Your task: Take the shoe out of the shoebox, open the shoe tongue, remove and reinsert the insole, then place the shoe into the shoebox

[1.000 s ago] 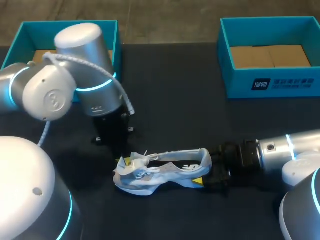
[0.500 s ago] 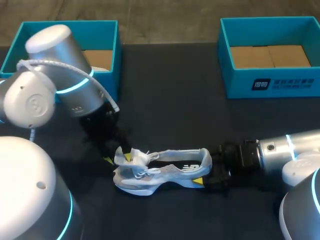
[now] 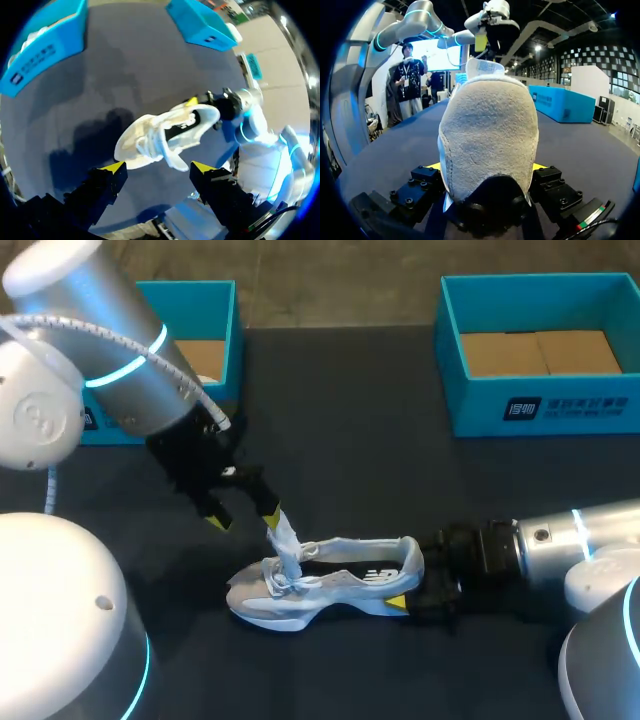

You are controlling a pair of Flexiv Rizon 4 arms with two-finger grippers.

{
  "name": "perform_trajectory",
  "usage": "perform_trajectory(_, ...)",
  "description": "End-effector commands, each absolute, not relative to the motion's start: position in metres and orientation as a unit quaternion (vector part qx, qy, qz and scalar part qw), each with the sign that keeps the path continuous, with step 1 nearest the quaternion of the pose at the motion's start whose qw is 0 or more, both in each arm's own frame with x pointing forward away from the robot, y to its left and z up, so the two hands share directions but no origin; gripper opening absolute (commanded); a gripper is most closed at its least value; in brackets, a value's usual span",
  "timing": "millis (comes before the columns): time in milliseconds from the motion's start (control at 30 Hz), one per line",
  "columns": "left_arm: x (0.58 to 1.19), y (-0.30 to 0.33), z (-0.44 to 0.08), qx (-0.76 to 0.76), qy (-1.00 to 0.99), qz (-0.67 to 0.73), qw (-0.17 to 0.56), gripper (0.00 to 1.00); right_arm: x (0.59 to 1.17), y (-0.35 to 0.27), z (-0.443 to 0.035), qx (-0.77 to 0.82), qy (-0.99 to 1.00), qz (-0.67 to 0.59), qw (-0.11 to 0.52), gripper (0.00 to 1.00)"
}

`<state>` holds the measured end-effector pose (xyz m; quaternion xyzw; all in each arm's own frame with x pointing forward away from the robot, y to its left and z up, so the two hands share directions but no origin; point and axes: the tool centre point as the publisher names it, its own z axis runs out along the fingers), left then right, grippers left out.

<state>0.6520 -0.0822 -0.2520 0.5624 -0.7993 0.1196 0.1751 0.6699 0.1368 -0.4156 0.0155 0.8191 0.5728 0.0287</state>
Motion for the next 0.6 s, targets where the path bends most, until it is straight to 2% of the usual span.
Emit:
perform_trajectory(33,0.655,-0.092,-0.223,0.522,-0.828,0.105,0.176,0.81,0.670,0.138,-0.416,0.016,0.820,0.571,0.029,0.00)
perform_trajectory(100,0.654,-0.097,-0.216,0.500,-0.842,0.102,0.176,0.77,0.670,0.138,-0.416,0.016,0.820,0.571,0.029,0.00)
perform_trajectory(133,0.653,-0.100,-0.214,0.488,-0.850,0.100,0.171,0.71,0.670,0.138,-0.416,0.016,0.820,0.571,0.029,0.00)
perform_trajectory(200,0.653,-0.106,-0.209,0.469,-0.862,0.098,0.166,0.46,0.670,0.138,-0.416,0.016,0.820,0.571,0.029,0.00)
perform_trajectory(233,0.652,-0.108,-0.207,0.459,-0.868,0.096,0.166,0.39,0.670,0.138,-0.416,0.016,0.820,0.571,0.029,0.00)
perform_trajectory(300,0.651,-0.114,-0.203,0.427,-0.886,0.089,0.156,0.00,0.670,0.138,-0.416,0.016,0.820,0.571,0.029,0.00)
perform_trajectory(600,0.639,-0.131,-0.196,0.239,-0.958,0.056,0.145,0.00,0.670,0.138,-0.416,0.016,0.820,0.571,0.029,0.00)
